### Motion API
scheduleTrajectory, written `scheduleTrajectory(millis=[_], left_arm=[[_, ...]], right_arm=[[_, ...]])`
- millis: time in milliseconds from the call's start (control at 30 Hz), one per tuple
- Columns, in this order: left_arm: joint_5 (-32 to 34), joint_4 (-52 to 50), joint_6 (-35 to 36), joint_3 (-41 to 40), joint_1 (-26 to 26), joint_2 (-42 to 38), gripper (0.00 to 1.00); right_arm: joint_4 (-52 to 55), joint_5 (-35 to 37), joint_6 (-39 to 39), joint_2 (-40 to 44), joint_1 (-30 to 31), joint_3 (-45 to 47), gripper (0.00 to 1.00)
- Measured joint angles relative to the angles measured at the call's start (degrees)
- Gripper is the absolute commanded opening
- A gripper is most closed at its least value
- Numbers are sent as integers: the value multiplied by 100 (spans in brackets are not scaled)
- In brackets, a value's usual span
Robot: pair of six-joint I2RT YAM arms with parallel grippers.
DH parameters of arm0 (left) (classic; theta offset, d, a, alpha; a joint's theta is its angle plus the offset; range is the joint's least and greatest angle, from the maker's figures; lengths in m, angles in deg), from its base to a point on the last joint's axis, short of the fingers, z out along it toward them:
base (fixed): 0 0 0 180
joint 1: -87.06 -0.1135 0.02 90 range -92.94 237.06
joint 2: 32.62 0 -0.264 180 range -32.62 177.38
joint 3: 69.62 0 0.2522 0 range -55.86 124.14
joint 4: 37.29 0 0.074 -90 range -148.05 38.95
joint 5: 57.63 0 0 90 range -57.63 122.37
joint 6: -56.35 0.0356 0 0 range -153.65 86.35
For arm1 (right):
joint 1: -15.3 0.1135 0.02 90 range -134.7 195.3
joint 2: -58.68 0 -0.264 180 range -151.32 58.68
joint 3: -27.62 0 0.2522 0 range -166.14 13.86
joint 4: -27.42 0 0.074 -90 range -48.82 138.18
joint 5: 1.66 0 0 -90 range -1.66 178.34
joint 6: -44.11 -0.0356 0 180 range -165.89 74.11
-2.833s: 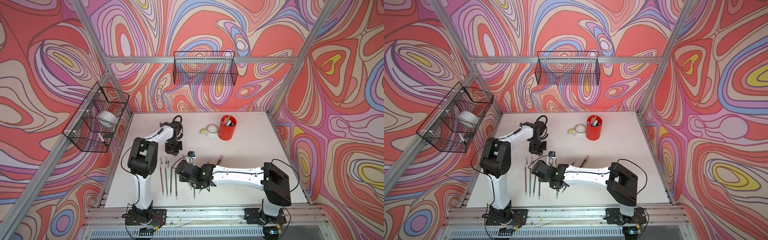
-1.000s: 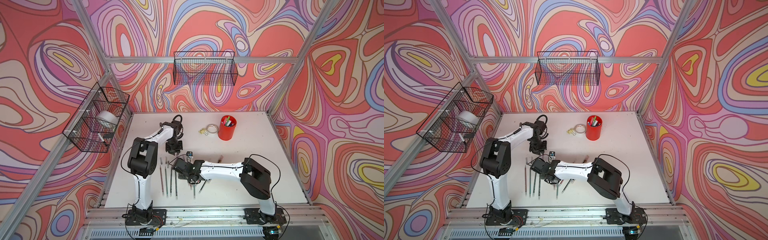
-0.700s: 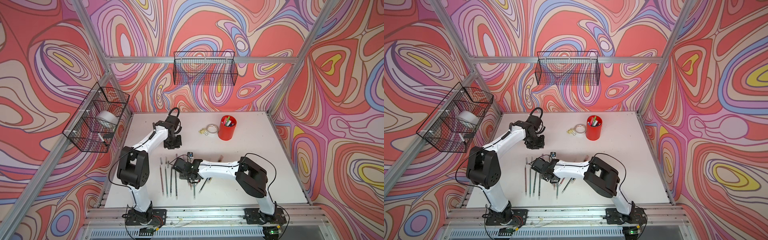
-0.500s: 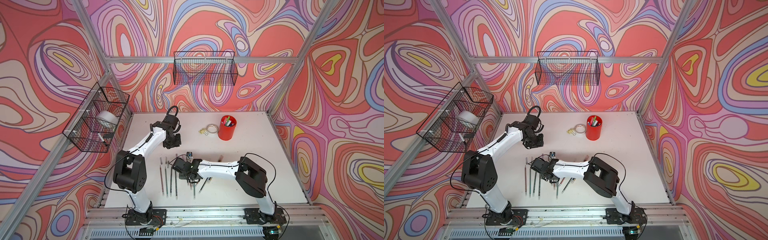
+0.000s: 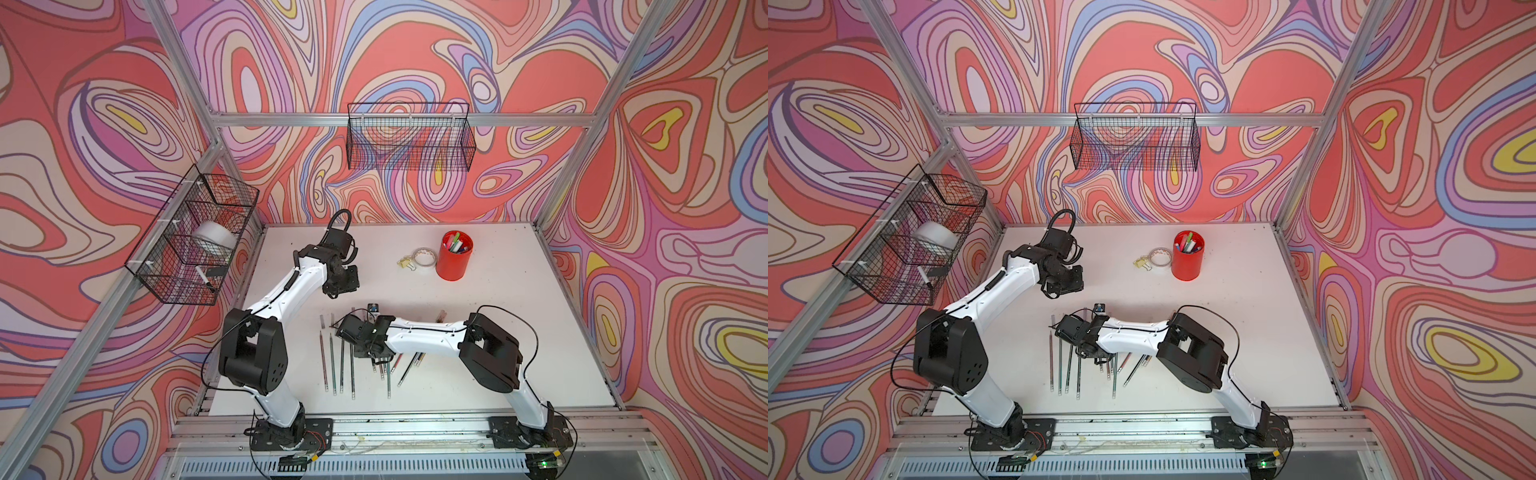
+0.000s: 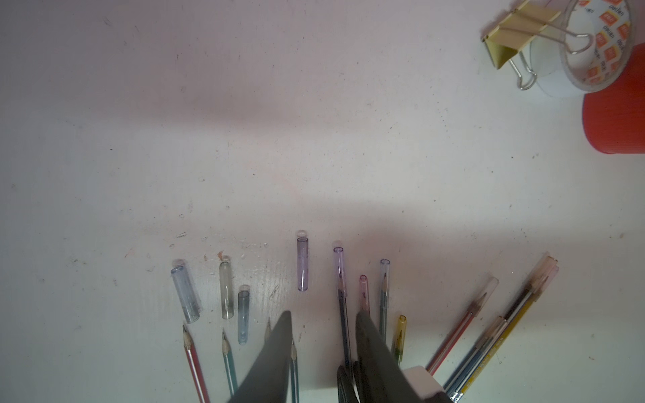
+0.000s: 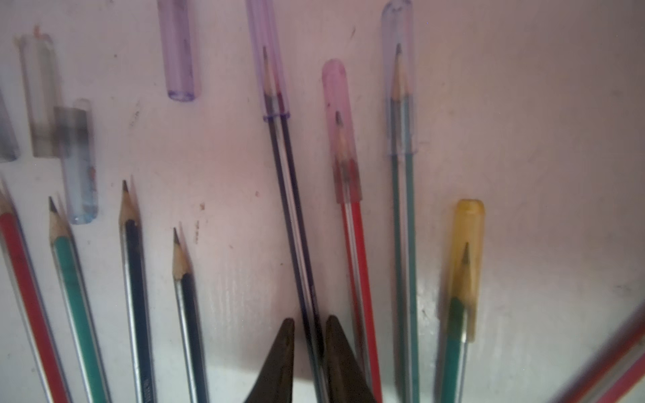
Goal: Remove the protective cover of the pencils
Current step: Pick up the pencil from the center of the board.
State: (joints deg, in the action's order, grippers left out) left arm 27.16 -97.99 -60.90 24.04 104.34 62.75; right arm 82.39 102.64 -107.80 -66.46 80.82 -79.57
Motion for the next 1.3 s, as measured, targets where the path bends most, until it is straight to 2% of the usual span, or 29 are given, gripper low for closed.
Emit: scheduleTrajectory(millis=[467, 800, 1000, 1300], left_arm=[[293, 463, -2, -487, -61, -1047, 40], [474, 791, -11, -820, -96, -1687, 42], [481, 949, -46, -914, -210, -1801, 42], [330, 1126, -48, -1058, -271, -2028, 46]], right_arm=[[343, -15, 90, -190, -35, -334, 8], [249, -66, 216, -175, -37, -328, 4], [55, -140, 284, 48, -50, -11, 3], [-570, -284, 343, 855, -57, 756, 2]])
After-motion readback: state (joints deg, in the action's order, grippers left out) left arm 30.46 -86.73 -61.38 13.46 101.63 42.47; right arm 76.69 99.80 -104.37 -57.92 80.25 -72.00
